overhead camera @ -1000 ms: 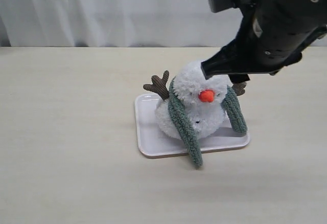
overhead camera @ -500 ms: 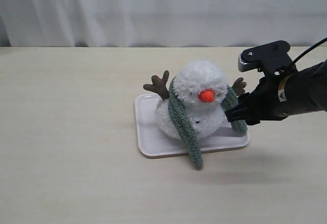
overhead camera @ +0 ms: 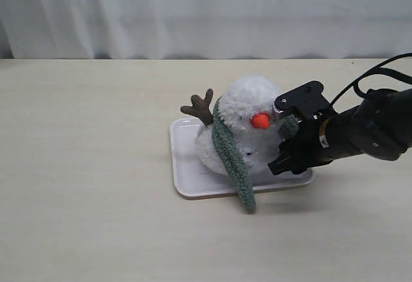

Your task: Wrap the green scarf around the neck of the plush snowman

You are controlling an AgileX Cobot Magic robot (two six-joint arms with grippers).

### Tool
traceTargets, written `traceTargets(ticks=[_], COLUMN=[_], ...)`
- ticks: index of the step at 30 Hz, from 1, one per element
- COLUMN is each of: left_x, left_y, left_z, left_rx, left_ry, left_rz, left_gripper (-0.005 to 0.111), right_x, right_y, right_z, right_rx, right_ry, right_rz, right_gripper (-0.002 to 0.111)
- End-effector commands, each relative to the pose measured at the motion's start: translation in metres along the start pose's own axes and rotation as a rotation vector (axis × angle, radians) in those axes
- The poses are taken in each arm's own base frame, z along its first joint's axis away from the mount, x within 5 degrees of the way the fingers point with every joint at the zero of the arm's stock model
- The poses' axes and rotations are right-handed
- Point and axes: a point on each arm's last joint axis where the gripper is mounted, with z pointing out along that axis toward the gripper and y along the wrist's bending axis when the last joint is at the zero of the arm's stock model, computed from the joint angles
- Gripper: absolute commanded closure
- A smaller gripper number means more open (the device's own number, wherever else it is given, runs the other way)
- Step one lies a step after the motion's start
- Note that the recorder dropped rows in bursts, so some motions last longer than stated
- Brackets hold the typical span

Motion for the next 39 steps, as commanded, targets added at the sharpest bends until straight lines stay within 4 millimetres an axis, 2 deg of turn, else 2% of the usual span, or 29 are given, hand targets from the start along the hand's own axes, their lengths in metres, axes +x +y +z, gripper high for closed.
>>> traceTargets(ticks=[1,3,9,14,19,22,26,33,39], left_x=[0.0,0.0,0.0,0.0,0.0,0.0,0.0,0.0,0.0], left_y=[0.0,0.0,0.0,0.0,0.0,0.0,0.0,0.0,0.0], left_z=[0.0,0.0,0.0,0.0,0.0,0.0,0.0,0.0,0.0], left_rx=[0.009,0.009,0.009,0.009,0.009,0.009,0.009,0.009,0.009], left_ry=[-0.006,-0.006,-0.006,-0.006,-0.006,-0.006,-0.006,-0.006,-0.006], left_rz=[-0.002,-0.002,-0.002,-0.002,-0.002,-0.002,-0.002,-0.002,-0.002], left_gripper=[0.107,0.107,0.107,0.107,0.107,0.107,0.107,0.107,0.107], right_x=[-0.001,0.0,0.004,0.004,0.008,0.012,0.015,0.007,0.02], right_y=[-0.004,-0.004,-0.005,-0.008,-0.011,-0.005,0.01,0.026,0.034], right_z=[0.005,0.006,0.006,-0.007,-0.028,-0.037,-0.039,-0.03,0.008], right_rx=[0.002,0.003,0.022,0.054,0.062,-0.004,-0.176,-0.343,-0.374], right_ry=[-0.001,0.005,0.051,0.092,0.172,0.237,0.274,0.175,0.225], right_rz=[-0.001,-0.001,-0.001,0.045,0.098,0.113,0.074,0.144,0.162], right_gripper=[0.056,0.065,0.104,0.104,0.104,0.104,0.104,0.104,0.104])
